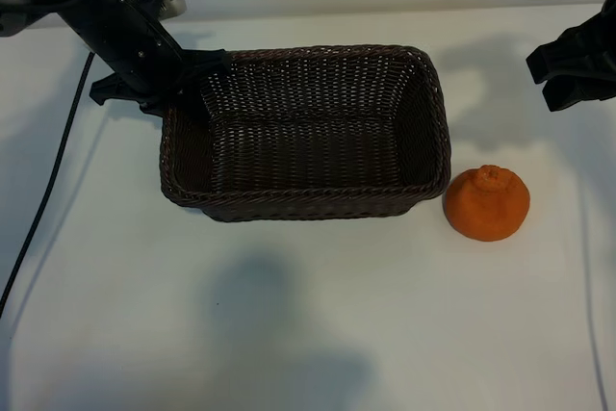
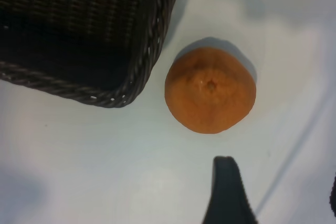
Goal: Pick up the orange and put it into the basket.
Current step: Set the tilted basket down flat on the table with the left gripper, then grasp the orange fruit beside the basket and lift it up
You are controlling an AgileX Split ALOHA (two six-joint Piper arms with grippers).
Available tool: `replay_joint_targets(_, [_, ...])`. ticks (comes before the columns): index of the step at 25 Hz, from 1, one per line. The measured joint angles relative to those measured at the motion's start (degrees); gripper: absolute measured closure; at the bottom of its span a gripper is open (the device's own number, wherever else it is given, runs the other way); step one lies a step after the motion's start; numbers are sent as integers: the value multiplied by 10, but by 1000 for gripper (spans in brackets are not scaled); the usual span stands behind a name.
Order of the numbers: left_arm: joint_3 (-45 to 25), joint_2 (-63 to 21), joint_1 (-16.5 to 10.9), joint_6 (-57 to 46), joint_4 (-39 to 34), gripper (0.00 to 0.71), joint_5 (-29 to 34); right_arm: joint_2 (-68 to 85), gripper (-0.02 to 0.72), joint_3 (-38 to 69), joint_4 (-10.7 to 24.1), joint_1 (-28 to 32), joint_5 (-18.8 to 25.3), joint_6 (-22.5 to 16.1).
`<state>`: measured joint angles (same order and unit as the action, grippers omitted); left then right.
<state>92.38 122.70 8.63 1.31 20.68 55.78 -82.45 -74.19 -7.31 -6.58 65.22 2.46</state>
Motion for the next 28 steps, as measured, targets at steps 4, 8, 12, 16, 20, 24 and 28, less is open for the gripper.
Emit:
replay_joint_targets(4, [0, 0, 0, 0, 8, 391, 0, 0, 246, 0, 0, 0, 0, 0])
replay_joint_targets(8, [0, 0, 0, 0, 15, 288, 0, 0, 246, 0, 0, 0, 0, 0])
replay_joint_targets(12, [0, -1, 0, 0, 16, 259, 3, 0, 246, 0, 0, 0, 0, 0])
replay_joint_targets(16, [0, -4, 0, -2, 16, 255, 19, 0, 246, 0, 0, 0, 0, 0])
replay_joint_targets(20, [2, -13, 0, -2, 10, 255, 51, 0, 246, 0, 0, 0, 0, 0])
replay_joint_targets(24, [5, -27, 0, -8, -8, 254, 81, 0, 246, 0, 0, 0, 0, 0])
replay_joint_targets(28, [5, -52, 0, -13, -25, 254, 104, 0, 246, 0, 0, 0, 0, 0])
